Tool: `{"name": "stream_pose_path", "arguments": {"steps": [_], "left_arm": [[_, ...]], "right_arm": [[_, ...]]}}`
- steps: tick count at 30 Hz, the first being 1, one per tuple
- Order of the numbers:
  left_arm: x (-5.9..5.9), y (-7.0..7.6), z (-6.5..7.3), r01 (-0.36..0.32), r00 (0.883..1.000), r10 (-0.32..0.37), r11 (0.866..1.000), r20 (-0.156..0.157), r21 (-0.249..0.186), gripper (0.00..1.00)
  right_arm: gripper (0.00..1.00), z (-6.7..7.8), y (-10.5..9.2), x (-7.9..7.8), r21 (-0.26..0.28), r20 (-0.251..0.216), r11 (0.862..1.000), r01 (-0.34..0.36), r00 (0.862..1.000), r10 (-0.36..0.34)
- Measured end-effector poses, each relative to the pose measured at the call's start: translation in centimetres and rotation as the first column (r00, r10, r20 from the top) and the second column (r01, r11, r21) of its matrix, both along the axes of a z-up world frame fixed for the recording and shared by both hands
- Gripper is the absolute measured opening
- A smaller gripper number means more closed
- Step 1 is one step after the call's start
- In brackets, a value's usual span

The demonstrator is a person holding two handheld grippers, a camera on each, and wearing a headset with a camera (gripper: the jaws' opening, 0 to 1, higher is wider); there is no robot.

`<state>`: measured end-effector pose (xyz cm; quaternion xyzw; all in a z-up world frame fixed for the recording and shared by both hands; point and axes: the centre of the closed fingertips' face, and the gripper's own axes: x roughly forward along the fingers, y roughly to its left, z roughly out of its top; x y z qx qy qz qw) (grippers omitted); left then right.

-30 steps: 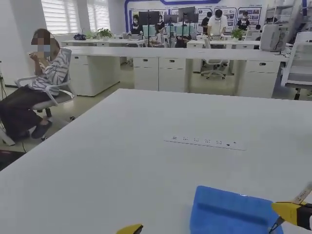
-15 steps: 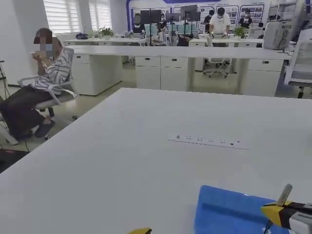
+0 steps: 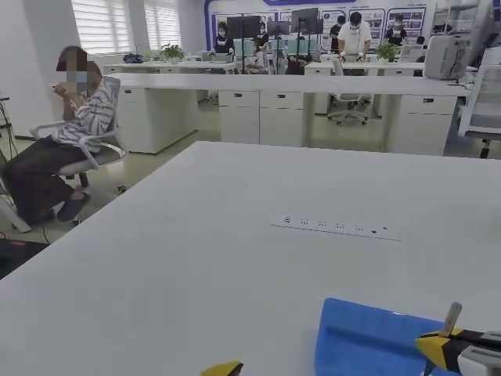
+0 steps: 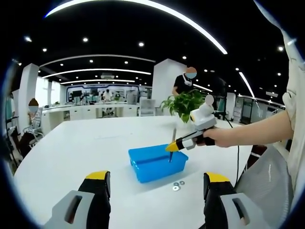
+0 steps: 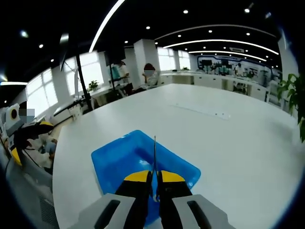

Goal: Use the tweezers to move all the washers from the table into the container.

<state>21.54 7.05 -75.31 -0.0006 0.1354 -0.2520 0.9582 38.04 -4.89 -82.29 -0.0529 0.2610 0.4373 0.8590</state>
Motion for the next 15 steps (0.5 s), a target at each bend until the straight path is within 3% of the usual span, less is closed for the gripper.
{"name": "stream_pose_path", "arguments": {"steps": [15], "left_arm": [[0.13,0.14,0.03,-0.007,1.000,0.007,1.000,0.003,0.008,0.83]], "right_arm": [[0.03,-0.56,-0.08,0.12,-0.027,0.004,1.000,-0.005,1.000,0.005]]}}
